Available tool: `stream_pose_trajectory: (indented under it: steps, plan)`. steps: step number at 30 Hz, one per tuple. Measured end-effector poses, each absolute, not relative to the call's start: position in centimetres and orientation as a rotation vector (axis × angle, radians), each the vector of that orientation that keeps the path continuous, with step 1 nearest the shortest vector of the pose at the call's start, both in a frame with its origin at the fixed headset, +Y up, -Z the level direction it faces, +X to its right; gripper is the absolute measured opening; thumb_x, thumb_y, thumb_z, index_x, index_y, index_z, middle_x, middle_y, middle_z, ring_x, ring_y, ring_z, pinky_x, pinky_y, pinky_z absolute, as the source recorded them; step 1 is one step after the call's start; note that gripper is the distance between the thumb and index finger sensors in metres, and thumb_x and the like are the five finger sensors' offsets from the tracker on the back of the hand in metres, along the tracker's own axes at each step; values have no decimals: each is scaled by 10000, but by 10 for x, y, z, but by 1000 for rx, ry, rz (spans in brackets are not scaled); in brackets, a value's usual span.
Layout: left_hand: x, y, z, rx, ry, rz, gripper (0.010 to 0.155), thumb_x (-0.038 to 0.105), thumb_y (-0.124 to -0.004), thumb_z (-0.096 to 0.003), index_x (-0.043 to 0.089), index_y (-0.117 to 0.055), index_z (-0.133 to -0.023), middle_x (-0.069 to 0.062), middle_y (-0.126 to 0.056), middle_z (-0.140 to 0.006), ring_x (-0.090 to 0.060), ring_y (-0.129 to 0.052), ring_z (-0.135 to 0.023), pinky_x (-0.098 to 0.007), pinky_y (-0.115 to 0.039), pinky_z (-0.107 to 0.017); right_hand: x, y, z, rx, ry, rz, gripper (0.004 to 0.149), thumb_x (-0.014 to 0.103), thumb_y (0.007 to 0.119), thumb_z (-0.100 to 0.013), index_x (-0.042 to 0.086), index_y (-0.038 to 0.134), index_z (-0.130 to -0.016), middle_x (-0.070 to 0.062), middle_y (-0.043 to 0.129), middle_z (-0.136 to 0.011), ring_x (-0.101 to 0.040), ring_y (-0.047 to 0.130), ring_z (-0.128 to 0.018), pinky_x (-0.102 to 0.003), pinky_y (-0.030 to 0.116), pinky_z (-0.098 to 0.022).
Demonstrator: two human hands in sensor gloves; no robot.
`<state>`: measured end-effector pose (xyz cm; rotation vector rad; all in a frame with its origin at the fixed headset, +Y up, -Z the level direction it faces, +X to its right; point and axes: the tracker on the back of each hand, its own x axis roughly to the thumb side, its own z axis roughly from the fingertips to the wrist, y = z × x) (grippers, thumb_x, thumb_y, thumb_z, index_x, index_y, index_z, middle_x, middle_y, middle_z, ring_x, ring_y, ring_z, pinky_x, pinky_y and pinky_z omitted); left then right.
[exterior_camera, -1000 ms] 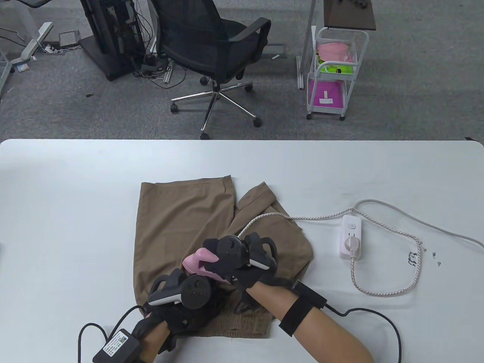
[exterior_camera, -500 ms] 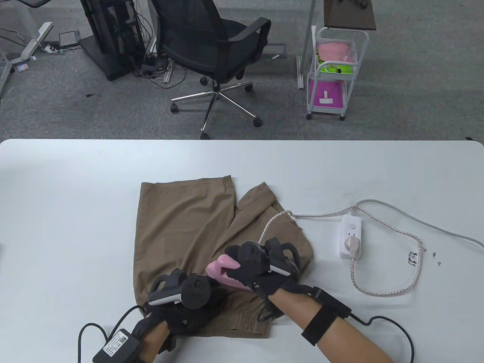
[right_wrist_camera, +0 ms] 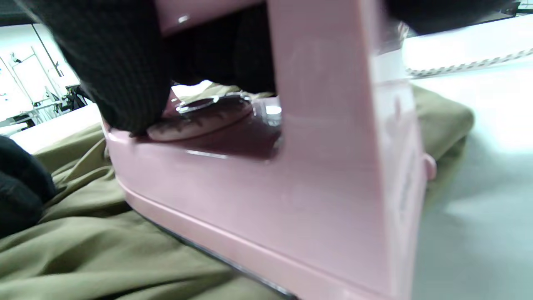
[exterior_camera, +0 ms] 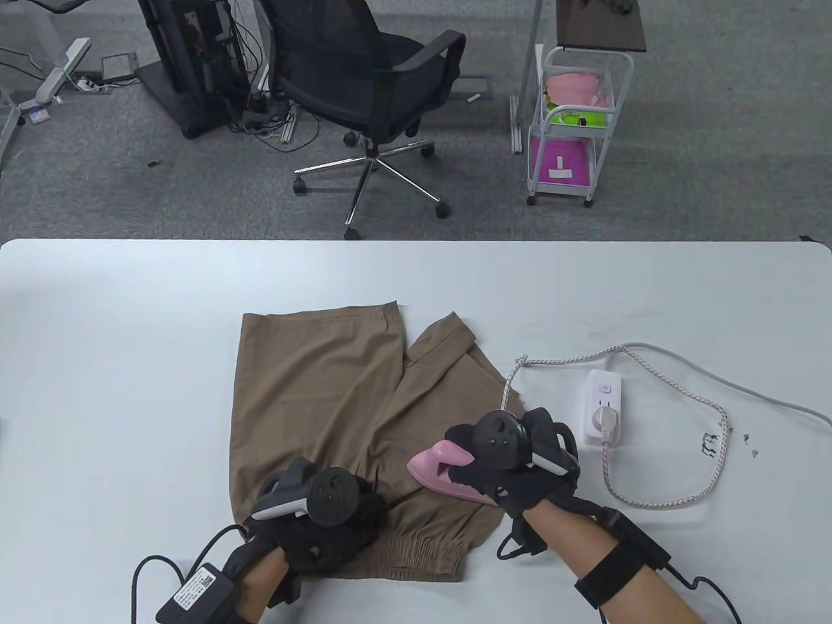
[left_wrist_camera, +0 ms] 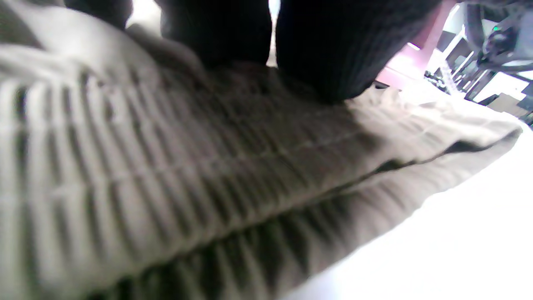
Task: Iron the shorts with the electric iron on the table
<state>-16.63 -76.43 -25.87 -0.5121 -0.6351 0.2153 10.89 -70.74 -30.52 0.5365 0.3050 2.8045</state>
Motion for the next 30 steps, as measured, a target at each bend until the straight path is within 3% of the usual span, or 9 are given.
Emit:
stream_pose_trajectory:
  steps: [2, 4, 7, 9, 13, 17, 25, 30]
  plan:
    - [-163, -758, -262, -522, -608, 257, 552, 459, -820, -525, 450, -634, -1044, -18, -614, -1117, -330, -654, -969, -665, -485, -755, 113, -697, -310, 546, 264, 2799, 573, 518, 975, -464, 374, 755, -974, 87, 874, -759, -160, 964, -482, -493, 812, -265]
    - [-158, -752, -264, -495, -582, 246, 647, 505, -828, -514, 465, -528, -1086, -29, -468, -1172, -351, -568, -1001, -666, -439, -766, 115, -685, -316, 544, 216, 2799, 577, 514, 980, -457, 377, 756, -971, 88, 873, -762, -163, 964, -487, -498, 811, -270]
    - [-145, -749, -275, -490, -556, 165, 854, 618, -823, -466, 479, -293, -1121, 1, -180, -1224, -417, -313, -1115, -692, -335, -783, 116, -660, -329, 545, 87, 2806, 572, 513, 983, -452, 380, 762, -963, 92, 871, -764, -165, 963, -491, -502, 811, -276]
    - [-135, -757, -289, -583, -518, 204, 942, 685, -805, -429, 510, -156, -1090, 15, -9, -1200, -473, -114, -1114, -728, -260, -769, 115, -644, -341, 554, 18, 2796, 571, 512, 982, -451, 384, 758, -961, 94, 869, -765, -165, 963, -494, -503, 811, -281]
    - [-110, -782, -307, -700, -509, 343, 950, 709, -792, -399, 569, -96, -1030, 43, 144, -1128, -497, 82, -1031, -763, -138, -717, 109, -623, -357, 515, -34, 2783, 566, 512, 979, -453, 381, 760, -959, 92, 869, -764, -164, 963, -492, -504, 811, -279]
    - [-76, -795, -314, -770, -503, 278, 918, 715, -781, -408, 580, -127, -1038, 28, 171, -1113, -518, 185, -945, -773, 19, -602, 106, -613, -368, 492, -58, 2790, 564, 513, 978, -452, 381, 763, -957, 93, 871, -762, -164, 964, -491, -503, 812, -277]
    - [-20, -798, -322, -736, -487, 212, 890, 712, -773, -430, 568, -169, -1067, 1, 145, -1133, -527, 196, -931, -781, 15, -592, 108, -607, -375, 459, -69, 2810, 563, 512, 978, -454, 380, 763, -958, 92, 872, -761, -165, 965, -489, -504, 813, -276]
    - [-15, -783, -316, -681, -525, 217, 868, 685, -777, -444, 540, -203, -1079, -21, 114, -1147, -549, 101, -982, -782, -40, -630, 109, -608, -374, 458, -65, 2818, 561, 511, 978, -454, 379, 765, -957, 92, 873, -760, -166, 965, -488, -504, 813, -275]
